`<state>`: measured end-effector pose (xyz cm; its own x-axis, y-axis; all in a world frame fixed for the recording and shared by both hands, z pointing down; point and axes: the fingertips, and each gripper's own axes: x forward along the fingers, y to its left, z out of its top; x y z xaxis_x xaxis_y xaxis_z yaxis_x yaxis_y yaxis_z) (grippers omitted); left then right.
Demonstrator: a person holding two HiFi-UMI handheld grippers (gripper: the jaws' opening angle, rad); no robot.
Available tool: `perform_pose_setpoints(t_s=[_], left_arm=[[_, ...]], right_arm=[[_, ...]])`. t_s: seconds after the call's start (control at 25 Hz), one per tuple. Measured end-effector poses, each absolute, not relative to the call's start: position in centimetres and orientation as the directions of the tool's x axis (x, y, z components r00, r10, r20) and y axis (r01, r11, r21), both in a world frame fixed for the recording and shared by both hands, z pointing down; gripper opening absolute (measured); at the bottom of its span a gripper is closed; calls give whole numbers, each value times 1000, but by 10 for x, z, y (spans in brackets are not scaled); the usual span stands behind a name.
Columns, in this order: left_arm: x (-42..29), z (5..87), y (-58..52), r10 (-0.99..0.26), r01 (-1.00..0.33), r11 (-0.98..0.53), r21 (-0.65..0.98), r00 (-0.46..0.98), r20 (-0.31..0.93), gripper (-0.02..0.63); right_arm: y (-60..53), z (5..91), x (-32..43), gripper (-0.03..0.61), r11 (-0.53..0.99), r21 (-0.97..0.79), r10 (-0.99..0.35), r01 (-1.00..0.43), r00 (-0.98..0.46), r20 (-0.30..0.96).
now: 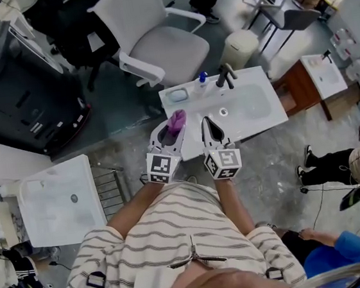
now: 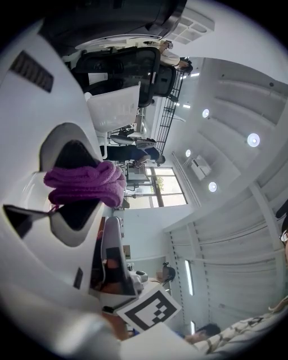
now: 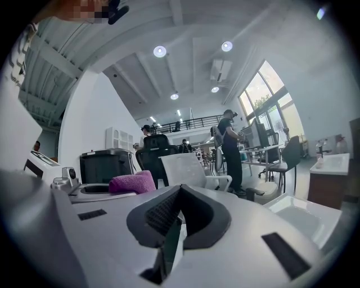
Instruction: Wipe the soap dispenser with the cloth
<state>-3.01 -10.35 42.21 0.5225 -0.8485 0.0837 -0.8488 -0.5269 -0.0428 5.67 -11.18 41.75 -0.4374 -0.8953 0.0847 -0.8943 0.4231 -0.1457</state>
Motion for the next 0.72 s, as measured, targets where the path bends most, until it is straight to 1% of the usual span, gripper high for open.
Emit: perform_pose_setpoints(t_s=[0.32, 0.72], left_arm=[[-30, 420, -107, -854, -853, -519, -49, 515, 72, 129], [-28, 417, -106, -851, -850, -524, -41, 521, 66, 130]], right_arm=[[-115, 417, 69, 9, 389, -147, -912, -910, -402, 75], [-112, 414, 73, 9, 378, -142, -918, -915, -390, 70]])
